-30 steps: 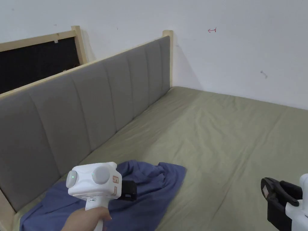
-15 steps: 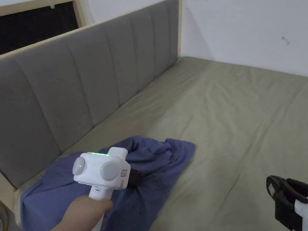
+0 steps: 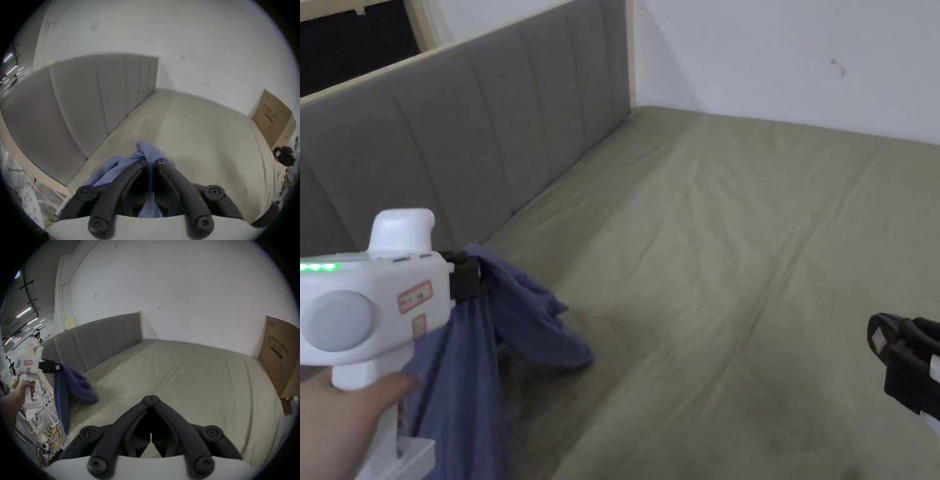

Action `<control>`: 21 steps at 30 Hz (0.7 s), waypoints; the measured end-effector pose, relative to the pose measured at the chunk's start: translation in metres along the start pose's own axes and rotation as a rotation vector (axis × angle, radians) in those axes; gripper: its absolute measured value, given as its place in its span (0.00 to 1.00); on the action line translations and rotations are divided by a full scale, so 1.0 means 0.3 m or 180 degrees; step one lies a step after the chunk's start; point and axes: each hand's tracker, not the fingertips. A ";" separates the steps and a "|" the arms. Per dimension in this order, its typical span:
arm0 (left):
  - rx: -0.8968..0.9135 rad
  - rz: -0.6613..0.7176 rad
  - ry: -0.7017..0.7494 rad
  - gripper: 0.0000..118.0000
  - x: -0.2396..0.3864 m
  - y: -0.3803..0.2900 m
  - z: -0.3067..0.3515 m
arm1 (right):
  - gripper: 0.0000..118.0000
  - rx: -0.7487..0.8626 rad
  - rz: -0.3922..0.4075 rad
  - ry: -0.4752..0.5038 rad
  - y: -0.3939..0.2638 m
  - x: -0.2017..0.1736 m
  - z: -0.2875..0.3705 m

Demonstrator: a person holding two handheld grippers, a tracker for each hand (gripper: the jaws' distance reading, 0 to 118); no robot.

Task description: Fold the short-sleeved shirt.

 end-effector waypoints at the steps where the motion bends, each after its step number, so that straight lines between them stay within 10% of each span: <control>1: 0.0072 -0.0080 -0.0078 0.04 0.044 0.046 0.040 | 0.00 0.0080 -0.0034 -0.0059 0.007 0.023 0.033; 11: 0.0839 -0.0533 -0.1810 0.04 0.753 0.331 0.353 | 0.00 0.0535 -0.0175 -0.0658 0.022 0.285 0.455; 21: 0.0001 -0.0986 -0.3018 0.04 1.490 0.141 0.298 | 0.00 0.0787 -0.0424 -0.1428 -0.062 0.560 0.819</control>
